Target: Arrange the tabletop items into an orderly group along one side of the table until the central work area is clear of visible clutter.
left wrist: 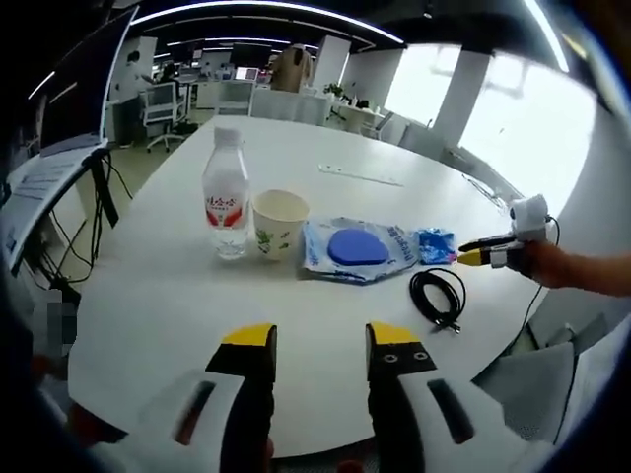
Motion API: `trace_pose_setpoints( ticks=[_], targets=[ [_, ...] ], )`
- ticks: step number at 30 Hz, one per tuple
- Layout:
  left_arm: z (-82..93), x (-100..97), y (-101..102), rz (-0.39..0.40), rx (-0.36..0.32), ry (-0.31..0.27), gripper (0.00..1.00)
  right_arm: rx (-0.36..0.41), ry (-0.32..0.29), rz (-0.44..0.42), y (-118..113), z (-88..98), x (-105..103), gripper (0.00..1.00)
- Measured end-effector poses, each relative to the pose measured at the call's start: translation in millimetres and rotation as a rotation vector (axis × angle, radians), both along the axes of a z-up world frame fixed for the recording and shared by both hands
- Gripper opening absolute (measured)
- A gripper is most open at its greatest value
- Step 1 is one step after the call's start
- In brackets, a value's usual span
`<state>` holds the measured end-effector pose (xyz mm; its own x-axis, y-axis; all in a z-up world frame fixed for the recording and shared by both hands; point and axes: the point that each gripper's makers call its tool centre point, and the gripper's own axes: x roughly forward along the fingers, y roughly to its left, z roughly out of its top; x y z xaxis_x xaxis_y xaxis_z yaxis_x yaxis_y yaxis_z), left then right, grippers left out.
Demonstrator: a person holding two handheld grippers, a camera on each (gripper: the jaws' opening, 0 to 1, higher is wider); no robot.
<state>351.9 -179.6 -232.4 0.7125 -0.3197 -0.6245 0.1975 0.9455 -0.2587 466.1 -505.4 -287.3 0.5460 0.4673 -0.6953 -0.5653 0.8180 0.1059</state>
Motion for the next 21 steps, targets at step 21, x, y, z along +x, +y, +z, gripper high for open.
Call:
trace_pose_setpoints(
  ticks=[21],
  targets=[
    [5.4, -3.5, 8, 0.023, -0.001, 0.006, 0.34, -0.054, 0.034, -0.238, -60, -22.1, 51, 0.25]
  ],
)
